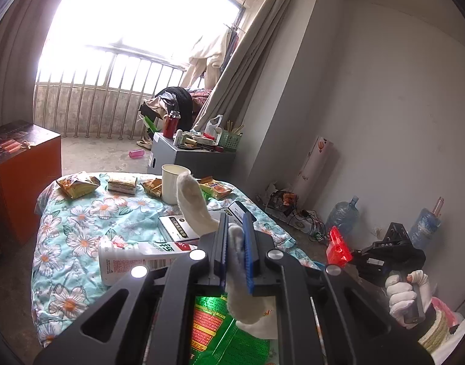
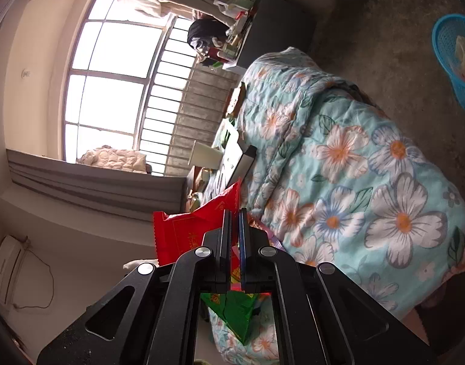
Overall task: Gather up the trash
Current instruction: 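Carry the red packet and white glove to the wastebasket and open both tools, then return to the bed and grasp the white strawberry drink bottle with the right tool, then lift the bottle with the right tool while the left tool grasps the KUYAN cable box, then carry the bottle and cable box to the wastebasket and open the right tool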
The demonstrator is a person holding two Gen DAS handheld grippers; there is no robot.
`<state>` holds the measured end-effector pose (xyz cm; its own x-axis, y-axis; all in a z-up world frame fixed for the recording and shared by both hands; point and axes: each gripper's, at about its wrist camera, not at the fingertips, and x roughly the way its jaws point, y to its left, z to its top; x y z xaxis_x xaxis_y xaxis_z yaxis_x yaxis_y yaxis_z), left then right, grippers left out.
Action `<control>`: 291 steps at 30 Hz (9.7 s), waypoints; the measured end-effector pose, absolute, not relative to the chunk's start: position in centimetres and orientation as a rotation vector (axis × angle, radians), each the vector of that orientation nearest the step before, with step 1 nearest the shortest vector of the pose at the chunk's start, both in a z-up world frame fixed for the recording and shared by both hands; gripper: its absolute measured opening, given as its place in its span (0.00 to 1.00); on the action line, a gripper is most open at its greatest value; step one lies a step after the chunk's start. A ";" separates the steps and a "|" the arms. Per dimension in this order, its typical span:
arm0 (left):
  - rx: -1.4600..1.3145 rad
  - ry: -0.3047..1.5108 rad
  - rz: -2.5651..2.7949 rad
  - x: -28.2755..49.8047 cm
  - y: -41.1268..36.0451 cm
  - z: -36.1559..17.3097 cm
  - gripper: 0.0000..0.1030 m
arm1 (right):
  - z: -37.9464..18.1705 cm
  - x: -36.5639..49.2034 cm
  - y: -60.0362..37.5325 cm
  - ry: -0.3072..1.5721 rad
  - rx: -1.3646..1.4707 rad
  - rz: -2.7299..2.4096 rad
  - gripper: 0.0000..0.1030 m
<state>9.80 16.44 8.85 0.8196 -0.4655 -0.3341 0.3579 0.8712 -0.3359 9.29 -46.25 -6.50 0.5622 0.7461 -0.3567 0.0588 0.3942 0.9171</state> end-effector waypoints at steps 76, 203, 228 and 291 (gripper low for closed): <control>0.134 0.870 -1.079 28.2 -40.2 1.3 0.64 | -22.1 6.6 -75.4 0.819 1.222 -0.459 0.53; -0.094 1.138 -0.476 42.1 9.9 -5.3 0.78 | -6.8 15.6 -38.5 1.236 0.721 0.564 0.61; 0.426 1.125 -0.802 39.2 1.8 -5.1 0.92 | -8.1 17.3 -37.6 1.252 0.687 0.564 0.61; 0.523 0.728 -0.467 27.7 1.7 7.4 0.89 | -7.1 12.5 -42.5 1.024 0.916 0.458 0.56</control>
<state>27.74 1.73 7.43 0.6569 -0.2170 -0.7221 0.5663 0.7743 0.2825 12.51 -42.49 -7.07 0.4734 0.7066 -0.5259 0.0787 0.5607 0.8243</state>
